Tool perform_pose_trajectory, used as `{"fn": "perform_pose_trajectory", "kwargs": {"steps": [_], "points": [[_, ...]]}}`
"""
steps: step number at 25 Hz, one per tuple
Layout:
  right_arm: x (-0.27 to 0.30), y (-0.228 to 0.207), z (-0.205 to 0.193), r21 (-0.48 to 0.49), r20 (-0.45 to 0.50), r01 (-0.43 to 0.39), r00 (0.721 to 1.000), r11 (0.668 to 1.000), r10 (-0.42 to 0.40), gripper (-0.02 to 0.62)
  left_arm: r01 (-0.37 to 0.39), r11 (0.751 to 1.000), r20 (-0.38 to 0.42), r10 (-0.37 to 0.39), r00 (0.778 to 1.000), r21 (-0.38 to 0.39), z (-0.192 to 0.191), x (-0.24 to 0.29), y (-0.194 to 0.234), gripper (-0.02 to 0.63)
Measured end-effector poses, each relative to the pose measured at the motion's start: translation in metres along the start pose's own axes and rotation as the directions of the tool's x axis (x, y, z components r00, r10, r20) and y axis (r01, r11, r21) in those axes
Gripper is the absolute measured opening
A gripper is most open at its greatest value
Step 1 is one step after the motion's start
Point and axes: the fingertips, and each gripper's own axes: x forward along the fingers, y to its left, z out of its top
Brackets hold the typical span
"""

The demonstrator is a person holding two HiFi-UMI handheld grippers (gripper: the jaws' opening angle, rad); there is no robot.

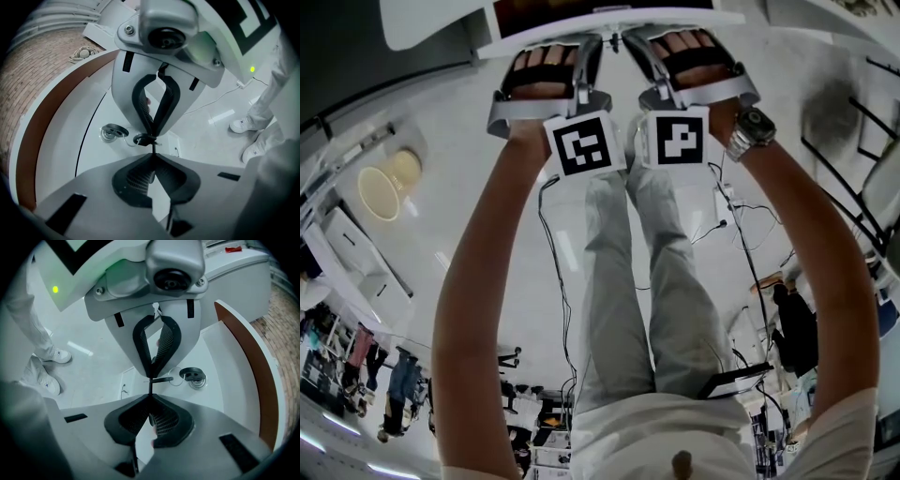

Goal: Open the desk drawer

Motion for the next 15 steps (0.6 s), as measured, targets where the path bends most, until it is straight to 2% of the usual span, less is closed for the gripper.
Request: {"fn": "perform_pose_trajectory", "kwargs": {"steps": [6, 10, 15], "points": [[-0.007, 0.005, 0.003, -0.010, 0.000, -0.014, 1.000, 1.000, 0.014, 0.037, 0.018, 1.000, 0.002, -0.018, 1.000, -0.017, 0.001, -0.007, -0.007, 0.022], [-0.009, 0.007, 0.004, 0.021, 0.002, -0.034, 0.999, 0.999, 0.034, 0.037, 0.019, 1.000, 0.004, -0.019, 1.000, -0.011, -0.001, -0.006, -0.009, 0.023], [-0.014, 0.008, -0.004, 0.042, 0.002, 0.010, 1.000, 0.999, -0.010, 0.038, 0.013, 0.999, 0.022, -0.012, 1.000, -0.032, 0.001, -0.006, -0.009, 0.028]]}}
